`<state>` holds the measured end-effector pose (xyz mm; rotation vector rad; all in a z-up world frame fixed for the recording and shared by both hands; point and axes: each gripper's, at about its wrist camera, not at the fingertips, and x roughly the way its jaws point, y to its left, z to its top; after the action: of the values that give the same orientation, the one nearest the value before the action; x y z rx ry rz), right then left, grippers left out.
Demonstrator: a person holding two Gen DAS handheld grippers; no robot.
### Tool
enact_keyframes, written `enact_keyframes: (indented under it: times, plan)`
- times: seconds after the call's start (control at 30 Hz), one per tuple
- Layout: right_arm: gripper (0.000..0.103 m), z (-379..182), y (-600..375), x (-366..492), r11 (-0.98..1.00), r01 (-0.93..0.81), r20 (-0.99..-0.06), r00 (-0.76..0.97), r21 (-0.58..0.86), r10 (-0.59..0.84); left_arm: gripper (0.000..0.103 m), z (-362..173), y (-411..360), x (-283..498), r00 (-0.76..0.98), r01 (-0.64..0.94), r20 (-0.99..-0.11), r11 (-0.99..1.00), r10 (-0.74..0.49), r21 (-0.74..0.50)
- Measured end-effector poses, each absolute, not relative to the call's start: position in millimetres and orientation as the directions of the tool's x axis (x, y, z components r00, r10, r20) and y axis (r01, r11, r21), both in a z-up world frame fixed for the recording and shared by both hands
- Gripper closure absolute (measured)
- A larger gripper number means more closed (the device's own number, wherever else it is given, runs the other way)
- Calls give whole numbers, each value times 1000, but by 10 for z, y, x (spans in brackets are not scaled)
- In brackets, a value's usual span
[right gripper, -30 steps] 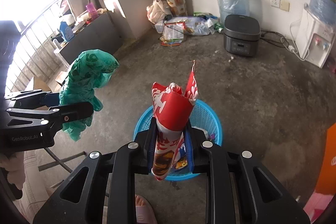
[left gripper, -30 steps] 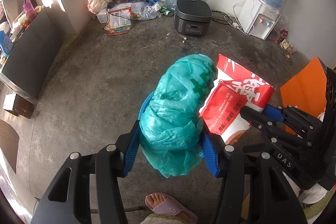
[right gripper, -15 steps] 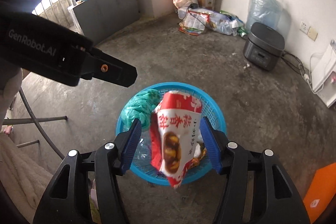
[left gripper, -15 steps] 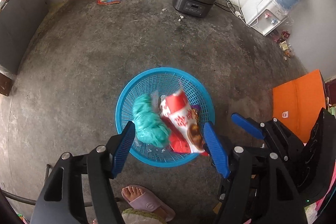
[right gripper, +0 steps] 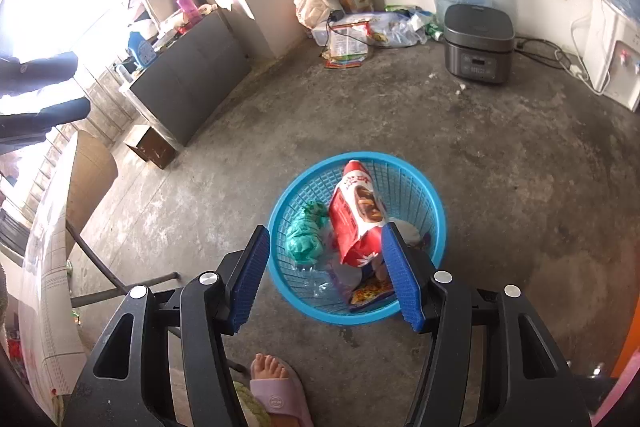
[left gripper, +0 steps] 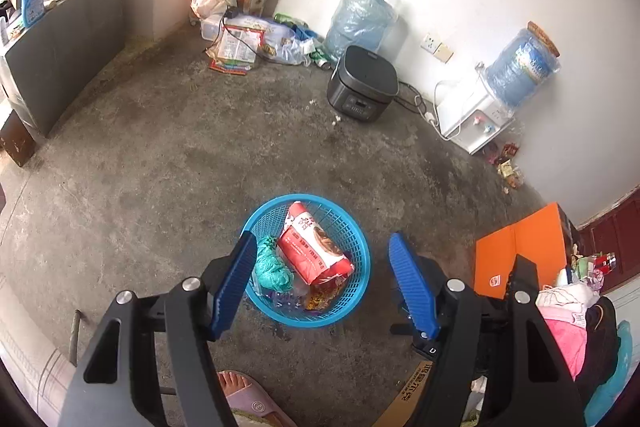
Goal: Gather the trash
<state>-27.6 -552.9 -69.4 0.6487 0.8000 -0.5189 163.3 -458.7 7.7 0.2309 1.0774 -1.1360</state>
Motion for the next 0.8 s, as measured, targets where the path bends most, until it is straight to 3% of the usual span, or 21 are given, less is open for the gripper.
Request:
enact_keyframes:
  times: [0.27,0.4,0.63,0.8]
  plan:
    - [42,-57,-5193,-245,742,573,-701,685,348,-200,21,932,-3166,1361,198,777,-682,537,-704,-329]
    - [34,266,-4840,-221,796,525,-674,708,300,-213,6,1164,-2447,1083,331,730,-668,629,-667,-267]
    - [8,863,-4117,-231,884,444,-580,763,149,-285,6,1361,-1184,744,597,457,-653,866,-467,-201]
    - [8,1128,-3635,-187,912,402,-528,792,76,-306,6,1319,-521,494,745,187,-636,978,-200,-88]
